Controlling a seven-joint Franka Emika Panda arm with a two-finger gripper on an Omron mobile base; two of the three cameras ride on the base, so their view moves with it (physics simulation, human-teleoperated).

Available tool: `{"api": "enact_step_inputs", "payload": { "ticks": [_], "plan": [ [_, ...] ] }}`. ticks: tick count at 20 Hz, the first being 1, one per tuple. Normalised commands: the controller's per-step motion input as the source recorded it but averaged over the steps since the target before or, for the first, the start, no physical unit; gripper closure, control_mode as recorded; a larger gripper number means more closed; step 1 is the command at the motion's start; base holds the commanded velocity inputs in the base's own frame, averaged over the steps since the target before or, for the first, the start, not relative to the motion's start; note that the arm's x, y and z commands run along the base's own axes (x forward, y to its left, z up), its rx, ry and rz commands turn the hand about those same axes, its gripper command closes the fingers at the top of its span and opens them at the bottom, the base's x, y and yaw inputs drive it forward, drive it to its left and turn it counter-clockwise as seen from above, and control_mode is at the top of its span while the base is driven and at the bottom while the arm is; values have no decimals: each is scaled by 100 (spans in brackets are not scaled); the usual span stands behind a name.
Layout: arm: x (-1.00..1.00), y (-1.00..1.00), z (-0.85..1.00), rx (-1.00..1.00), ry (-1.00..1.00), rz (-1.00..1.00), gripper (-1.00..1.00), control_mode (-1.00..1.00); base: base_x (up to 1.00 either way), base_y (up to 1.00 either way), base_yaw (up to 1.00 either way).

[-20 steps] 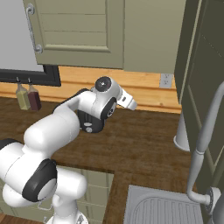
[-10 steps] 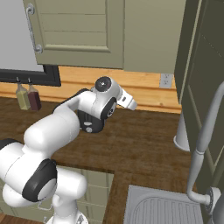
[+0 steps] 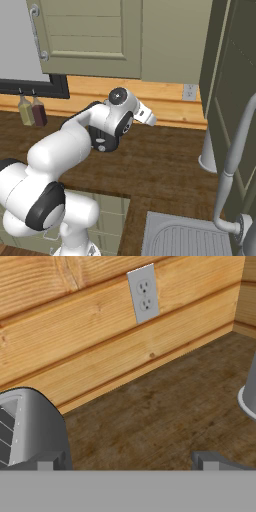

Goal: Start the toaster. Once the lever pops up, take the bread to the plate on the dining counter.

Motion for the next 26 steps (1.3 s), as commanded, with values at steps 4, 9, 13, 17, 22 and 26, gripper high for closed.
{"api": "enact_step_inputs", "payload": {
  "ticks": [4,9,13,17,22,26],
  "plan": [
    [0,0,0,0,0,0,-100,-100,0,0,0],
    [0,0,0,0,0,0,-100,-100,0,0,0],
    [0,0,0,0,0,0,-100,-100,0,0,0],
    [0,0,0,0,0,0,-100,-100,0,0,0],
    [0,0,0,0,0,0,-100,-100,0,0,0],
    [0,0,0,0,0,0,-100,-100,0,0,0]
  ]
}}
